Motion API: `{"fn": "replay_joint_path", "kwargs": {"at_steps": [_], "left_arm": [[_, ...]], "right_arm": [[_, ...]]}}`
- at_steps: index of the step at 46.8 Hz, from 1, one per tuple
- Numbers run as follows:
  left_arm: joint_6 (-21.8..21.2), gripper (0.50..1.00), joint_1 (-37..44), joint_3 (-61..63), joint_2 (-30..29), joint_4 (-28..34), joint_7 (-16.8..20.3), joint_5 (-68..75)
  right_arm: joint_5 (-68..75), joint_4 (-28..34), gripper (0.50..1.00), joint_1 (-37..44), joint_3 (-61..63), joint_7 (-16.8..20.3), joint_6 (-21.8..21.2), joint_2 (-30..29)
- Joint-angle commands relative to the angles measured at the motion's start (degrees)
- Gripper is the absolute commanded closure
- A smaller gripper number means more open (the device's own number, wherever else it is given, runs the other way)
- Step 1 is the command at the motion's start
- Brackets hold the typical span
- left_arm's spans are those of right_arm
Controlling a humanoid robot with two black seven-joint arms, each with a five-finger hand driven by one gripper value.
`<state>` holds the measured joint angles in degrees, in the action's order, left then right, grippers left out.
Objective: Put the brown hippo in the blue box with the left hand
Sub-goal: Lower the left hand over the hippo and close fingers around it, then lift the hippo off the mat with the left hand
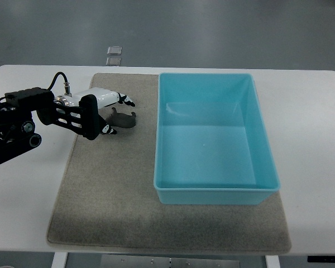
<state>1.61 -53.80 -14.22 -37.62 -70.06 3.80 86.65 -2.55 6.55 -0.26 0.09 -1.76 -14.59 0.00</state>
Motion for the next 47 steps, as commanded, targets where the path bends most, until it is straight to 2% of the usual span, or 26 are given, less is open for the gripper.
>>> {"fn": "replay_joint_path", "kwargs": {"at_steps": [1,8,12,16,19,23,30,32,34,47], "left_arm": [[0.06,0.675,0.01,-0.02,0.0,-0.08,-0.02,0.01],[0.06,0.733,0.01,0.07,0.0,-0.16,-0.02,0.28],[0.06,0.793,0.01,0.07,0.0,-0.25,-0.02,0.28],[0.06,0.804,0.01,0.25,0.0,-0.34,-0.02,0.37],[0.14,0.836,0.01,0.51,0.0,-0.43,-0.02,0.45],[0.06,0.84,0.01,0.6,0.0,-0.52,-0.02,0.54],[0.14,0.932,0.01,0.6,0.0,-0.43,-0.02,0.54],[0.14,0.981,0.01,0.6,0.0,-0.34,-0.02,0.54],[0.06,0.997,-0.08,0.6,-0.09,-0.34,-0.02,0.54],[0.06,1.0,-0.17,0.51,-0.09,-0.25,-0.02,0.45]], "right_arm": [[0.0,0.04,0.564,0.0,0.0,0.0,0.0,0.0],[0.0,0.04,0.564,0.0,0.0,0.0,0.0,0.0],[0.0,-0.04,0.564,0.0,0.0,0.0,0.0,0.0],[0.0,0.04,0.564,0.0,0.0,0.0,0.0,0.0],[0.0,0.04,0.564,0.0,0.0,0.0,0.0,0.0],[0.0,0.04,0.564,0.0,0.0,0.0,0.0,0.0],[0.0,-0.04,0.564,0.0,0.0,0.0,0.0,0.0],[0.0,0.04,0.564,0.0,0.0,0.0,0.0,0.0],[0.0,-0.04,0.564,0.0,0.0,0.0,0.0,0.0],[0.0,0.04,0.564,0.0,0.0,0.0,0.0,0.0]]}}
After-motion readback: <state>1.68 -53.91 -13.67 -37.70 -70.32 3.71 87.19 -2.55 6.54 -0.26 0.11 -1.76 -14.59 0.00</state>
